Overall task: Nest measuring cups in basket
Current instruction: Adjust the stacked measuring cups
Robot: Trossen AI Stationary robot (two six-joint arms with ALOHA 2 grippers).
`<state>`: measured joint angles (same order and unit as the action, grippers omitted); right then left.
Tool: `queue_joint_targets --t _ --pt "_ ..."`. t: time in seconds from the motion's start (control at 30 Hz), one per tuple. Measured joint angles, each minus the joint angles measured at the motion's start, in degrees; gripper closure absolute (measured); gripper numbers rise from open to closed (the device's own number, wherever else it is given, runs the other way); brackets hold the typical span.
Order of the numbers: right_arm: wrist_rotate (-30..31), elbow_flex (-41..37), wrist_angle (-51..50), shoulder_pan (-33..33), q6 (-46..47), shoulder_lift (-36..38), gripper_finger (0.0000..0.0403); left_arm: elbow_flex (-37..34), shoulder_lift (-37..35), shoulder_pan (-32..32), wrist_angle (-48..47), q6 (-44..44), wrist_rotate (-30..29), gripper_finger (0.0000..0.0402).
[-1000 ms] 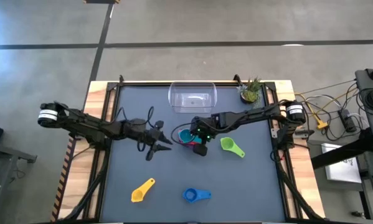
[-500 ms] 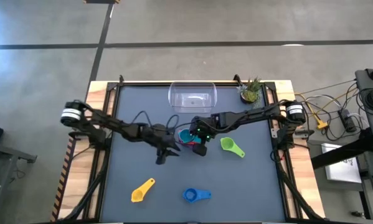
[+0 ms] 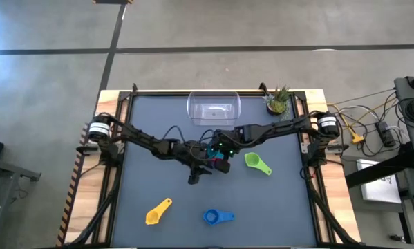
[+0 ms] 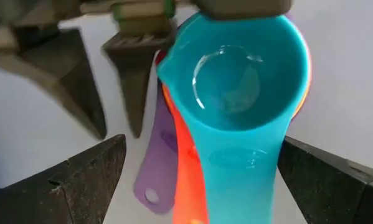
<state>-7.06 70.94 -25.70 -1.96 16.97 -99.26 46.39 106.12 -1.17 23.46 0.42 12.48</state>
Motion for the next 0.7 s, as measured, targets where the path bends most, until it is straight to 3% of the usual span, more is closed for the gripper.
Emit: queue_joint_targets --t 0.47,0.7 --pt "-0.79 -0.04 -1.44 0.43 0.47 -0.09 0.0013 0.81 0.33 0.07 2.61 -3.01 -9.49 0.0322" --pt "-0.59 -0.04 -1.43 0.75 0.41 -0.09 0.0013 0.8 0.32 0.07 4.0 -3.59 -10.2 0.0344"
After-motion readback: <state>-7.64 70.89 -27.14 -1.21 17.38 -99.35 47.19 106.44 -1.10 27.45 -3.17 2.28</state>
